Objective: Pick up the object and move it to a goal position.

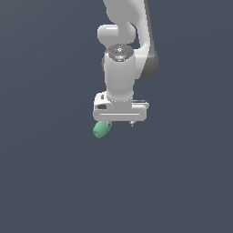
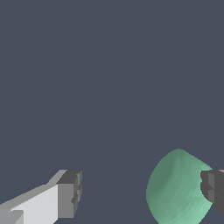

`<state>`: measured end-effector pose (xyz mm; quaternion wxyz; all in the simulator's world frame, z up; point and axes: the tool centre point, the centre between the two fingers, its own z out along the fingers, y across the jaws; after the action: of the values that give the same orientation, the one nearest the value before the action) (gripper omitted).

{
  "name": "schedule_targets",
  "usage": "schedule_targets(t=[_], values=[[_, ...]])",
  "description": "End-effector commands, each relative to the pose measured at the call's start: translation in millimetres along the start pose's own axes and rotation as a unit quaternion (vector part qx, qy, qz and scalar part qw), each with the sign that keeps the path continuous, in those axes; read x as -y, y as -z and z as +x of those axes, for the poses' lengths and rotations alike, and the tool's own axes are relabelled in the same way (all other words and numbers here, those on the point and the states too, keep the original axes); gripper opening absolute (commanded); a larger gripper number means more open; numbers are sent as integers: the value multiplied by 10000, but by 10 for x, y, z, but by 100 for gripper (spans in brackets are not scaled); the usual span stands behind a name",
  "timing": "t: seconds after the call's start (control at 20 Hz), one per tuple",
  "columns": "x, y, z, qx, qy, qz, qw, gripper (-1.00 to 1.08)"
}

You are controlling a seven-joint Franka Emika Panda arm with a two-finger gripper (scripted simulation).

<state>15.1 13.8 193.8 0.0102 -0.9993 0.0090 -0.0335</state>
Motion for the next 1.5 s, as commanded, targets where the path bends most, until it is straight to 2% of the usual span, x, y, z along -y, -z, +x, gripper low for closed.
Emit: schedule_targets(t=[0.0,0.45,0.8,1.2,1.45], values=[[0,0,0,0,0,0,10000,100],[-166,176,56,-84,14,6,10000,100],[-195,137,23,-62,-113,0,9999,100],[-385,-41,-156,35,-800,-37,9968,100],[-577,-216,-357,131,-1514,-85,9883,100]])
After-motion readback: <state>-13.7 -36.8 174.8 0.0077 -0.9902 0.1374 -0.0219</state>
